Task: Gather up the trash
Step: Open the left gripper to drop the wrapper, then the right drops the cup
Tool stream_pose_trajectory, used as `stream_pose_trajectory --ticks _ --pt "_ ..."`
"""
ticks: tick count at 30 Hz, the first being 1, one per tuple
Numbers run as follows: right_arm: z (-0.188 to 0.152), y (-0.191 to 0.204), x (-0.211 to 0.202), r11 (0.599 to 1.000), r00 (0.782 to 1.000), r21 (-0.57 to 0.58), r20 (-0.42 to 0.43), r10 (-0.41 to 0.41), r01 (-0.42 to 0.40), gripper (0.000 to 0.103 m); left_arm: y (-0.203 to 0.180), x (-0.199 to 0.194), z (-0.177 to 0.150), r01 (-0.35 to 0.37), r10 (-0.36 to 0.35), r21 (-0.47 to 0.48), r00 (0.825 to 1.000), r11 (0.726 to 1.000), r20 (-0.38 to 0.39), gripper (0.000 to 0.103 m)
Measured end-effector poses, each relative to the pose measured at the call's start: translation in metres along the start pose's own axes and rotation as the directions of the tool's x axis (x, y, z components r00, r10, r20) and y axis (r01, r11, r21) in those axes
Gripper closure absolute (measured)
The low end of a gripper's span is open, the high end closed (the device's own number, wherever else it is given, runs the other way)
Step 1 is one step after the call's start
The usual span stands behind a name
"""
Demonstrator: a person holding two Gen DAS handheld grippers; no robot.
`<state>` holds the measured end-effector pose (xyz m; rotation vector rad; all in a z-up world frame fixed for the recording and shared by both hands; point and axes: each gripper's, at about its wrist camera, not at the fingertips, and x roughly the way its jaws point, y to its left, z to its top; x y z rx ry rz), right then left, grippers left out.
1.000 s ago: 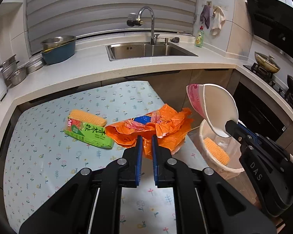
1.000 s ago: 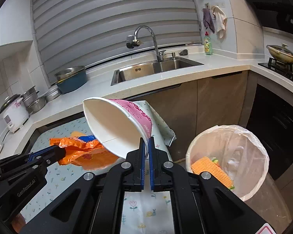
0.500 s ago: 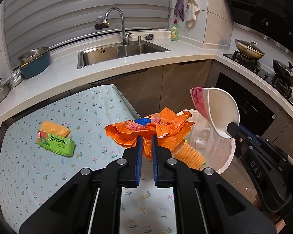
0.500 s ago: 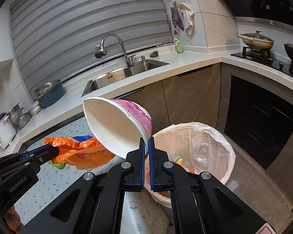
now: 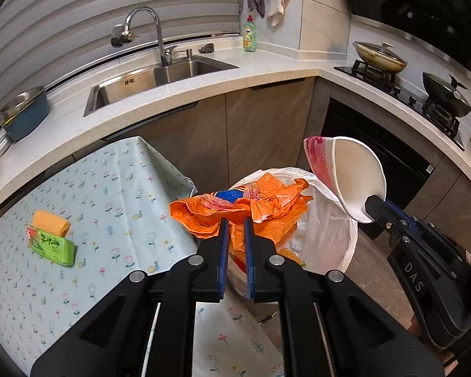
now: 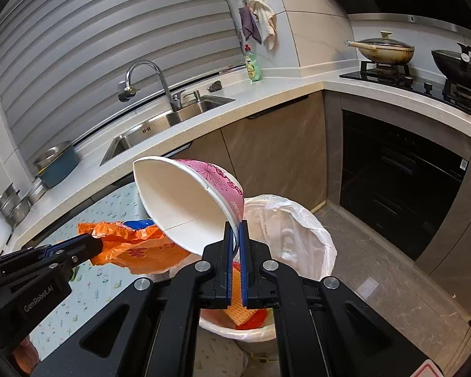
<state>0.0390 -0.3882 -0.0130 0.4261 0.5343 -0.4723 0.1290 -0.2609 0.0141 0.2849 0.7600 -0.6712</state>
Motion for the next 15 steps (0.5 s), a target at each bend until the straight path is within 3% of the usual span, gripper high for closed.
stream_pose_trajectory --ticks 10,12,15 --pt "0.002 -0.021 0.011 0.999 1.0 0.023 -0.011 -0.023 0.023 0.099 -0.016 0.023 0.007 0.015 -0.014 0.022 1.0 1.0 -0.021 0.09" --pt "0.002 -0.023 0.013 0.999 1.0 0.025 -0.011 -0.028 0.028 0.099 -0.018 0.025 0.007 0.006 -0.006 0.022 1.0 1.0 -0.013 0.079" --pt "0.002 -0.025 0.014 0.999 0.999 0.025 -0.012 -0.032 0.033 0.099 -0.019 0.029 0.007 0.001 -0.001 0.018 1.0 1.0 -0.012 0.076"
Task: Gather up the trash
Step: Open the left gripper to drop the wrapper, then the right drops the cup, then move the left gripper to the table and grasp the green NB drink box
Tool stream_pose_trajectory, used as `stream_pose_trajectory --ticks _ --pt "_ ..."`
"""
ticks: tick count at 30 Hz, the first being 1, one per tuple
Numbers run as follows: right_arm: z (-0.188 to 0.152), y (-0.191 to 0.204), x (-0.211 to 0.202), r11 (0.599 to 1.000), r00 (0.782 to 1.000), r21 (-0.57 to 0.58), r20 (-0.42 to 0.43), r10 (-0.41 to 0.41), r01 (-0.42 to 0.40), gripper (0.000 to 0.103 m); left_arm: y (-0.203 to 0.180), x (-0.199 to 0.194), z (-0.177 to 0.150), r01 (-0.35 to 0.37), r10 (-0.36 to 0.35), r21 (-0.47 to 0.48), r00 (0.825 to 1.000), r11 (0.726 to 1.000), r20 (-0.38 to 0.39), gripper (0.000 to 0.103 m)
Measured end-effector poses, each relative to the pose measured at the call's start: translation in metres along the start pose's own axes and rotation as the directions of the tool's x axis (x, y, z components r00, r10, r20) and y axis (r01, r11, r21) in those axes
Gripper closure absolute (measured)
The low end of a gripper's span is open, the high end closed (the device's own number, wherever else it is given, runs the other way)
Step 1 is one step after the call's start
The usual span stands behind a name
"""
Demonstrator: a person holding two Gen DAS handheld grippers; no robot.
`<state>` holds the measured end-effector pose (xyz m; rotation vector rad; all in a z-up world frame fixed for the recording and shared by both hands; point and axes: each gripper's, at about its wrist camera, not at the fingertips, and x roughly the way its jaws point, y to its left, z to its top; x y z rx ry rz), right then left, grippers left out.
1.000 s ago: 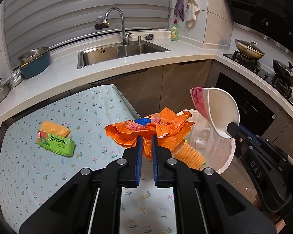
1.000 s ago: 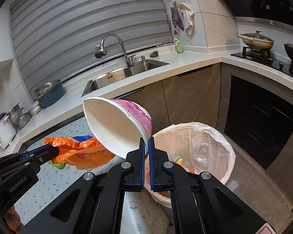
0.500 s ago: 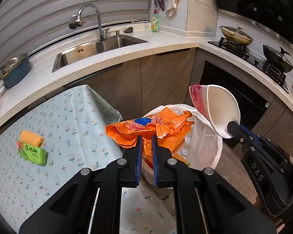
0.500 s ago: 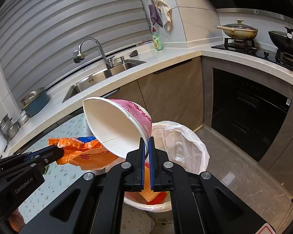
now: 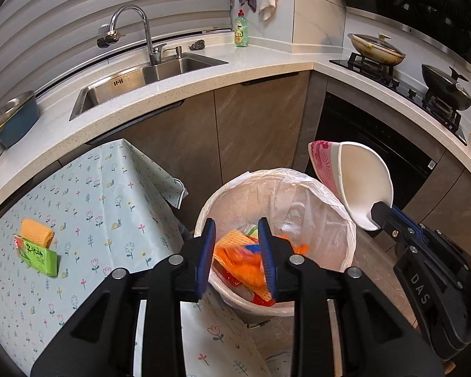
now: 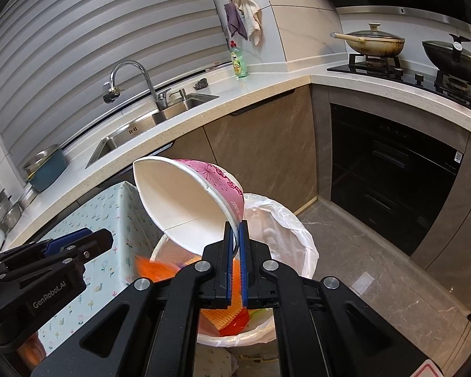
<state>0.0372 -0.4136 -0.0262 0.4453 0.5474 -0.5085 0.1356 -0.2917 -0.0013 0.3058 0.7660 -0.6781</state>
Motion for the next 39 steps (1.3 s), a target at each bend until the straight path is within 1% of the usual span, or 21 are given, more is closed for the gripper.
stream_pose_trajectory --ticks 2,5,9,16,17,19,20,21,22,23,26,28,30,34,37,39 --pt "0.0 -0.001 0.002 1.0 1.0 0.0 -0.003 -0.003 0.003 0.099 0.001 0.002 -0.001 -0.007 0.007 -0.006 1.0 1.0 -0.006 0.072" --pt "-0.001 -0.001 0.003 1.0 1.0 -0.002 -0.006 -0.003 0.003 0.099 0.005 0.003 -0.002 -0.014 0.014 -0.013 1.0 1.0 -0.009 0.07" --pt "-0.001 0.003 0.005 1.0 1.0 -0.008 -0.013 0.001 -0.001 0.099 0.01 0.001 -0.003 -0.029 0.029 -0.021 1.0 0.999 -0.005 0.064" --pt "0.0 0.01 0.009 1.0 1.0 -0.024 -0.021 0.004 -0.005 0.099 0.021 -0.002 -0.004 -0.04 0.039 -0.041 0.999 0.998 -0.004 0.063" --pt "0.0 0.011 0.009 1.0 1.0 -0.027 -0.022 0.004 -0.004 0.098 0.023 -0.002 -0.004 -0.04 0.04 -0.046 0.999 0.998 -0.004 0.062" --pt "0.001 0.014 0.01 1.0 1.0 -0.03 -0.017 0.002 -0.003 0.092 0.025 -0.003 -0.005 -0.047 0.046 -0.053 0.999 0.998 -0.003 0.055" --pt "0.002 0.015 0.01 0.999 1.0 -0.032 -0.016 -0.001 0.0 0.084 0.027 -0.005 -0.006 -0.052 0.052 -0.055 0.999 0.997 0.001 0.05" --pt "0.002 0.017 0.01 0.999 1.0 -0.032 -0.012 -0.002 0.001 0.079 0.029 -0.005 -0.006 -0.057 0.058 -0.057 0.998 0.997 0.003 0.048" --pt "0.002 0.018 0.009 0.999 1.0 -0.032 -0.006 -0.003 0.002 0.071 0.031 -0.006 -0.007 -0.059 0.059 -0.06 0.998 0.996 0.003 0.047" --pt "0.002 0.02 0.008 0.999 1.0 -0.032 0.0 -0.003 0.003 0.068 0.034 -0.006 -0.007 -0.06 0.06 -0.066 0.998 0.996 0.001 0.047" --pt "0.002 0.025 0.006 0.999 1.0 -0.038 0.005 0.003 -0.003 0.066 0.043 -0.008 -0.009 -0.071 0.071 -0.086 0.997 0.994 0.0 0.046" --pt "0.002 0.031 0.004 0.999 1.0 -0.052 0.006 0.008 -0.007 0.066 0.049 -0.009 -0.009 -0.079 0.079 -0.098 0.997 0.992 0.001 0.041" --pt "0.001 0.038 0.002 0.998 1.0 -0.067 0.008 0.012 -0.012 0.064 0.056 -0.013 -0.011 -0.092 0.094 -0.111 0.996 0.989 0.007 0.035" --pt "-0.001 0.056 -0.002 0.995 0.999 -0.096 0.006 0.034 -0.034 0.063 0.073 -0.019 -0.016 -0.111 0.113 -0.136 0.994 0.984 0.008 0.035" --pt "-0.002 0.069 -0.004 0.992 0.999 -0.116 0.004 0.05 -0.049 0.062 0.091 -0.023 -0.021 -0.131 0.134 -0.168 0.991 0.977 0.003 0.032" --pt "-0.004 0.079 -0.005 0.99 0.998 -0.127 0.0 0.063 -0.062 0.061 0.105 -0.026 -0.025 -0.153 0.156 -0.193 0.988 0.969 0.0 0.025"
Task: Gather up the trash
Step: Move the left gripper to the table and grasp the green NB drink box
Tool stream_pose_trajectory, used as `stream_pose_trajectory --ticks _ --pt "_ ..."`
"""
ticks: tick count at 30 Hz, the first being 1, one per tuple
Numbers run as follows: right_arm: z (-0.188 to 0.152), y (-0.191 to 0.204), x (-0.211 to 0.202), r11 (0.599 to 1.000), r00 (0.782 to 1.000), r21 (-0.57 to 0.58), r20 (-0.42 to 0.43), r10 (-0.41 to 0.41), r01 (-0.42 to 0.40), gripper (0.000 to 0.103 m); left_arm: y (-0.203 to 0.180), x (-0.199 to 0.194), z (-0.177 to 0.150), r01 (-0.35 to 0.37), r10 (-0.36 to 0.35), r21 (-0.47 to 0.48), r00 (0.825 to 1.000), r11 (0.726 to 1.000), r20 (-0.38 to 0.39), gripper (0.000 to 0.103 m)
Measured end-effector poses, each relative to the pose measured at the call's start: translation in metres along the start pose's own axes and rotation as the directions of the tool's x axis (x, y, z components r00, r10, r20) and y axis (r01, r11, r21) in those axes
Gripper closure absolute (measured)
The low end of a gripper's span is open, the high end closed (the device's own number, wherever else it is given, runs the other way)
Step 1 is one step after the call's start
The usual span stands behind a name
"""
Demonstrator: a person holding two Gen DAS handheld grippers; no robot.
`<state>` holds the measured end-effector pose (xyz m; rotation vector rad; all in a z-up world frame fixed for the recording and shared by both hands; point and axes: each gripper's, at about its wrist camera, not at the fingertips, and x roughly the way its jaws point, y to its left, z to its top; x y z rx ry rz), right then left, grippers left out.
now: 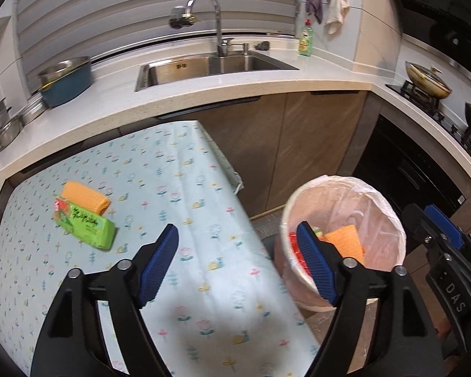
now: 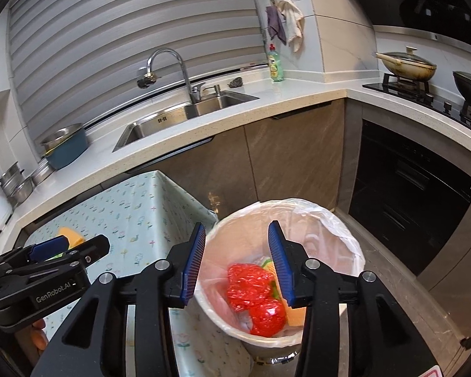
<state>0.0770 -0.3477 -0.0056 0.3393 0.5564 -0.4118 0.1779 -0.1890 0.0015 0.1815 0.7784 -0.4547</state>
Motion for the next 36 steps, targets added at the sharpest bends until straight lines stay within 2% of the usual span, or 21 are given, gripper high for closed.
stream_pose_trajectory --ticks 5,10,13,17,22,31,32,36 --pt "-0.004 0.03 0.004 0.999 0.999 -0.036 -0.012 0.031 -0.031 0.059 0.041 -0.001 -0.005 -0.064 0.064 -0.075 0.998 0.995 -0.008 0.019" --pt "-0.007 0.059 0.011 0.996 0.997 -0.06 -0.028 0.065 -0.067 0.059 0.084 0.003 -0.007 -0.129 0.125 -0.162 0.992 0.978 -0.036 0.018" --pt "-0.01 0.077 0.019 0.993 0.995 -0.068 -0.045 0.09 -0.093 0.059 0.109 0.007 -0.007 -0.18 0.17 -0.222 0.983 0.958 -0.063 0.018" --pt "-0.014 0.1 0.031 0.989 0.992 -0.096 -0.067 0.109 -0.115 0.059 0.143 0.023 -0.004 -0.249 0.221 -0.316 0.967 0.915 -0.123 0.018" --pt "-0.017 0.122 0.053 0.983 0.987 -0.123 -0.096 0.125 -0.137 0.059 0.176 0.057 -0.002 -0.299 0.229 -0.4 0.95 0.867 -0.213 0.018" --pt "-0.015 0.16 0.1 0.971 0.975 -0.151 -0.15 0.161 -0.184 0.059 0.213 0.114 0.003 -0.427 0.285 -0.421 0.889 0.8 -0.36 0.018" --pt "-0.014 0.165 0.104 0.97 0.974 -0.154 -0.153 0.167 -0.19 0.059 0.216 0.121 0.002 -0.444 0.29 -0.417 0.877 0.793 -0.382 0.018" --pt "-0.013 0.182 0.116 0.963 0.968 -0.164 -0.166 0.187 -0.214 0.059 0.227 0.138 -0.007 -0.464 0.275 -0.41 0.855 0.785 -0.44 0.018"
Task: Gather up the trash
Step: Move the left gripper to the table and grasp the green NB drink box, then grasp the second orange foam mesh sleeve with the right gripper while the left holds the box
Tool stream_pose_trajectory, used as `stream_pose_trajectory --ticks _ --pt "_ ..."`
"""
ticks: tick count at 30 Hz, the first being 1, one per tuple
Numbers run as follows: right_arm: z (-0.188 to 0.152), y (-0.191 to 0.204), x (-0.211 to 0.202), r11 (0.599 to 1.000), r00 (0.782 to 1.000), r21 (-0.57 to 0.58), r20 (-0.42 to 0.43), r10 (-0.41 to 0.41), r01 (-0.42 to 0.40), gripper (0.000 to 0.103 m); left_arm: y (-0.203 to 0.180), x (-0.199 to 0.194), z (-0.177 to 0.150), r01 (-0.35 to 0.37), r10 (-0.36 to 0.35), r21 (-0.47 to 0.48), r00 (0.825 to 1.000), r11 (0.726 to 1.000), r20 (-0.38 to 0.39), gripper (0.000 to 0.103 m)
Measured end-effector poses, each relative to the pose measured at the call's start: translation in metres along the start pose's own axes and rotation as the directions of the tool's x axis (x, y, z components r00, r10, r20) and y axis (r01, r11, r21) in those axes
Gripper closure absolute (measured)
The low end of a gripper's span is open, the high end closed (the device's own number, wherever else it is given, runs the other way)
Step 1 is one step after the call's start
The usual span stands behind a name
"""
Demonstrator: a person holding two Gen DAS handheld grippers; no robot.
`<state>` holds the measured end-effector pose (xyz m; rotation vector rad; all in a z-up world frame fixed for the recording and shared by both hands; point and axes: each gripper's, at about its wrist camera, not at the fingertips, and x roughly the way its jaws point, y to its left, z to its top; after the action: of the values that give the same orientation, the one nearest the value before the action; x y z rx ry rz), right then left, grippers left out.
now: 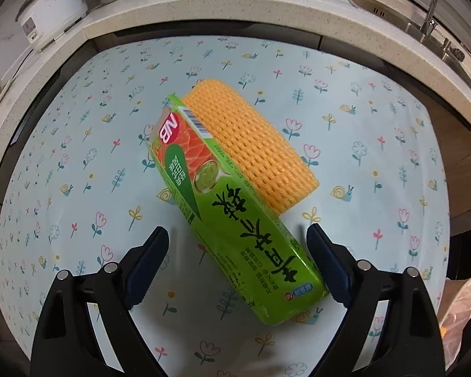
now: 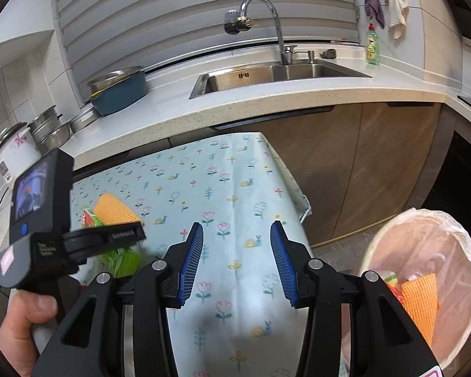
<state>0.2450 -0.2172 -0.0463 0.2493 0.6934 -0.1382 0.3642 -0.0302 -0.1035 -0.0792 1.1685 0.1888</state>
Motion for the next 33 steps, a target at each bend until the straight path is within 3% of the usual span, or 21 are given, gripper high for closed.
stream_pose_trajectory --ticks 2,5,7,11,14,22,33 --pt "0.002 0.007 0.007 1.0 1.0 -0.005 -0.007 0.012 -0.012 0.059 0.005 0.008 -0.003 0.003 -0.002 0.012 1.0 1.0 -0.028 0.017" --pt "0.001 0.016 0.013 1.0 1.0 -0.014 -0.017 0.026 -0.026 0.059 0.02 0.007 -0.007 0.021 -0.021 0.002 1.0 1.0 -0.009 0.018" --pt "0.0 0.021 0.016 0.999 0.999 -0.017 -0.023 0.034 -0.035 0.059 0.029 0.005 -0.01 0.039 -0.039 0.004 0.999 0.999 0.002 0.026" --pt "-0.003 0.032 0.018 0.998 0.998 -0.026 -0.028 0.048 -0.049 0.059 0.043 -0.003 -0.014 0.064 -0.065 0.026 0.997 0.998 0.031 0.053" --pt "-0.004 0.043 0.019 0.997 0.998 -0.034 -0.033 0.061 -0.062 0.059 0.055 -0.005 -0.013 0.101 -0.102 0.022 0.994 0.995 0.038 0.053" --pt "-0.01 0.079 0.034 0.992 0.992 -0.065 -0.071 0.107 -0.112 0.059 0.091 -0.014 -0.005 0.083 -0.084 0.011 0.992 0.996 0.099 0.054" --pt "-0.01 0.134 0.089 0.981 0.974 -0.075 -0.156 0.164 -0.178 0.059 0.125 -0.019 0.018 0.039 -0.046 0.045 0.985 0.998 0.166 0.054"
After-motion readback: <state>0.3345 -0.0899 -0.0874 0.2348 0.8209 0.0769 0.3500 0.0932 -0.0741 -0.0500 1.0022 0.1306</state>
